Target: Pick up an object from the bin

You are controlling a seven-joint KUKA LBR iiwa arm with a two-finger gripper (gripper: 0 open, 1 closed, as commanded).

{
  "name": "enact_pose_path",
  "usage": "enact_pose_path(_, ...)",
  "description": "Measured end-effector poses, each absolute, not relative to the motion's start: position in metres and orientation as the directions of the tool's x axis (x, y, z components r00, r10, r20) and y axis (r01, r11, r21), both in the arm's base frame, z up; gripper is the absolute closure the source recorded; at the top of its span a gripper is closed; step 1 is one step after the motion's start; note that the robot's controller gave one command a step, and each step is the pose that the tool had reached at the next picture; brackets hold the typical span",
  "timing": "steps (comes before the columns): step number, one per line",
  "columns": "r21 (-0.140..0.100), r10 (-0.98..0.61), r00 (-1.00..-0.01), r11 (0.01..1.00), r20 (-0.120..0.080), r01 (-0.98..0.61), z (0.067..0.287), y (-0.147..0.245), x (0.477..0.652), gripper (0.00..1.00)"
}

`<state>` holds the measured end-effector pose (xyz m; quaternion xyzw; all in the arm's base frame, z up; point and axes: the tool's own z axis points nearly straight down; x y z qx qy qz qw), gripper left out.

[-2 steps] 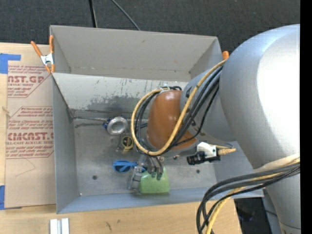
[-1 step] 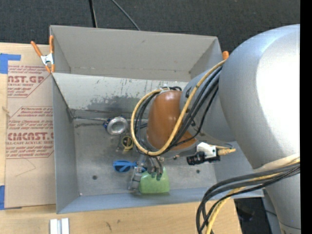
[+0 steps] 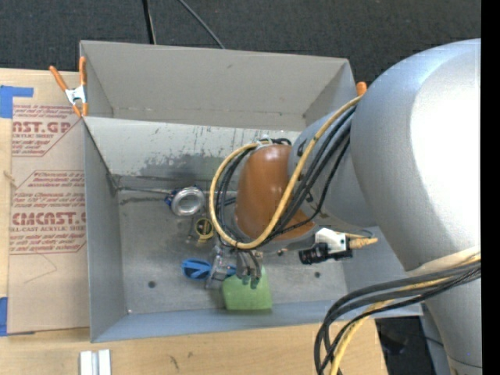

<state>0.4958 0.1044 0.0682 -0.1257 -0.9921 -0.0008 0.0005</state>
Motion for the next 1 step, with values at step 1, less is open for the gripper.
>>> enact_pose_path(1, 0.004, 0.248, -0.969, 0.969, -0.006, 0.248, 0.1677, 0.1053, 0.4974, 1.0)
